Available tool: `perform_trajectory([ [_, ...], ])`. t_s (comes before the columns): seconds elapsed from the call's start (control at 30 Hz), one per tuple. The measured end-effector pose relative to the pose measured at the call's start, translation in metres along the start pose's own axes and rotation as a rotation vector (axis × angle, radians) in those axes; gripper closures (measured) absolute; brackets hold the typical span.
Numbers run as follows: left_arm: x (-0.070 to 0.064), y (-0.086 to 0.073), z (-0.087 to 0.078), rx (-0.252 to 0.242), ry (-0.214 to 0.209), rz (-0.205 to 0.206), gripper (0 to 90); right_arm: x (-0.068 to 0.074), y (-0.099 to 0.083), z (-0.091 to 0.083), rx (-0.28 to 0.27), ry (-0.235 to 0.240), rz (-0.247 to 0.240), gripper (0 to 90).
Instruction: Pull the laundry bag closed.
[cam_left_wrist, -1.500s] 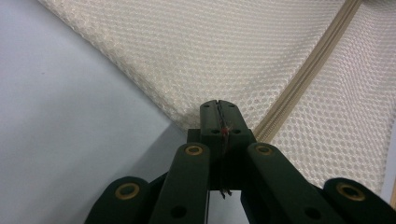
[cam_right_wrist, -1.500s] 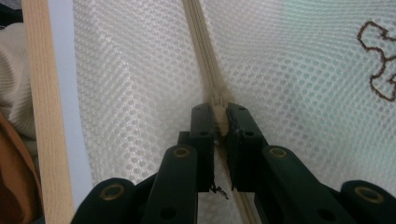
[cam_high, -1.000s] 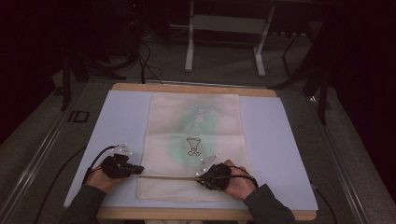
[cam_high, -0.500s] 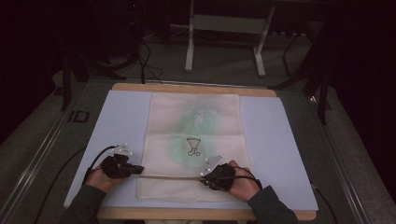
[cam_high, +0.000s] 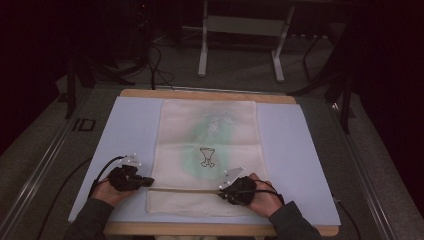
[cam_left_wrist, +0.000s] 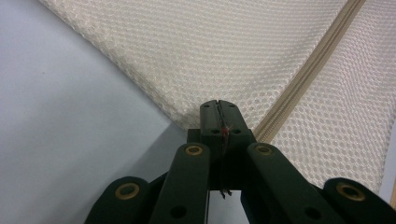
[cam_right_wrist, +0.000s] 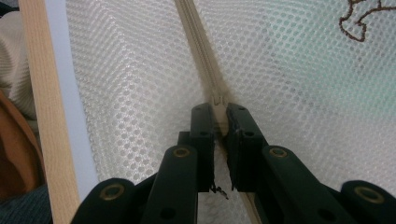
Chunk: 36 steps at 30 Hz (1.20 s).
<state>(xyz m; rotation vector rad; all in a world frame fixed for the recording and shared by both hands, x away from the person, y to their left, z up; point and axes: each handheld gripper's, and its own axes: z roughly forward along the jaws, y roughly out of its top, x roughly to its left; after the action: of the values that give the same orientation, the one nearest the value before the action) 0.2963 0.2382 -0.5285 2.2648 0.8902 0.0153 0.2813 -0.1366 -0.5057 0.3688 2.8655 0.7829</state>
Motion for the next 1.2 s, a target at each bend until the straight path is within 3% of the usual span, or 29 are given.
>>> perform_trajectory([
  [1.2,-0.001,0.000,0.000,-0.001,0.002,-0.003,90.0,-0.005,-0.013,-0.009,-0.003,-0.007,0.029,82.0],
])
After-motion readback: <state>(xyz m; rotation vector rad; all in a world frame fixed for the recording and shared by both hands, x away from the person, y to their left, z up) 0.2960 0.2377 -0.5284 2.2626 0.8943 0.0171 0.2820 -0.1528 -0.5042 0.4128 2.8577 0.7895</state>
